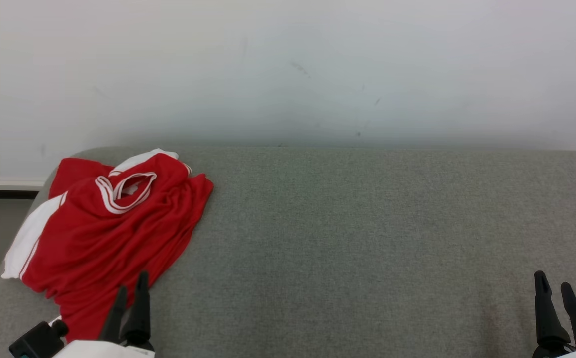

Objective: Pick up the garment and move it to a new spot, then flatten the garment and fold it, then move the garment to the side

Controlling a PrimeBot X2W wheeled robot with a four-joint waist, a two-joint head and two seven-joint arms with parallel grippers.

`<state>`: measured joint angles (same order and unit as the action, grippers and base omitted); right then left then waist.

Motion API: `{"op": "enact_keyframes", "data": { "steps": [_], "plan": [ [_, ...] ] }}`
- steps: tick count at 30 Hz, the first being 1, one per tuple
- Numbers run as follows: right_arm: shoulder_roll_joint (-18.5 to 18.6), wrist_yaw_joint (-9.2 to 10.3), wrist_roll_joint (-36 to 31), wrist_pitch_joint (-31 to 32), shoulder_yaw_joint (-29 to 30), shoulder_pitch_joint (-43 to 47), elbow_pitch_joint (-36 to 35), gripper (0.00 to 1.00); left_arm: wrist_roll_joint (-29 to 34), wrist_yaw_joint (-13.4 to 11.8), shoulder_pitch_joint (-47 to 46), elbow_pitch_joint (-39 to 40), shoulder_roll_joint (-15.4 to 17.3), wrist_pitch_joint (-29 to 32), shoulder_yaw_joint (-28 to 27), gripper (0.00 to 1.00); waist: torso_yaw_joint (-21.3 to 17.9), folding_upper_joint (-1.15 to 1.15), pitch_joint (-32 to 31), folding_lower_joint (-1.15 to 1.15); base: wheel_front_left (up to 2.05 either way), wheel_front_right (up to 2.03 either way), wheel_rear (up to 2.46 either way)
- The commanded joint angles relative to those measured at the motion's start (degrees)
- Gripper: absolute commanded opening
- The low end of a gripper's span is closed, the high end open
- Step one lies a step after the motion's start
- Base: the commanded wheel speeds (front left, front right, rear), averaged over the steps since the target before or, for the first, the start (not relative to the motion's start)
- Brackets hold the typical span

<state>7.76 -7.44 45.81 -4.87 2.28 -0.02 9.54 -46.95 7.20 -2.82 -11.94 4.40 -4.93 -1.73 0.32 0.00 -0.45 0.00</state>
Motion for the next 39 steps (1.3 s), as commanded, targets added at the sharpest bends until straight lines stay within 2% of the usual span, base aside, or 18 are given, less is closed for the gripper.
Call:
{"op": "enact_keyframes", "data": {
  "steps": [1,16,39],
  "plan": [
    [0.9,-0.05,-2.2,-0.7,-0.2,-0.4,-0.2,1.00,2.4,0.3,0.1,0.3,0.6,-0.6,-0.3,1.00,-0.1,0.00,0.0,0.00,0.00,0.00,0.00],
    [1.0,-0.05,-11.2,-3.0,-1.8,-0.8,2.4,1.00,15.2,-1.5,1.3,-2.9,2.2,-3.0,0.0,1.00,-0.1,0.00,-0.5,0.00,0.00,0.00,0.00],
    [1.7,-0.06,-23.0,-6.3,-2.6,0.4,4.2,1.00,29.1,-1.7,3.2,-0.9,3.3,-6.2,1.7,1.00,-0.1,0.00,-0.9,0.00,0.00,0.00,0.00]
  ]
}}
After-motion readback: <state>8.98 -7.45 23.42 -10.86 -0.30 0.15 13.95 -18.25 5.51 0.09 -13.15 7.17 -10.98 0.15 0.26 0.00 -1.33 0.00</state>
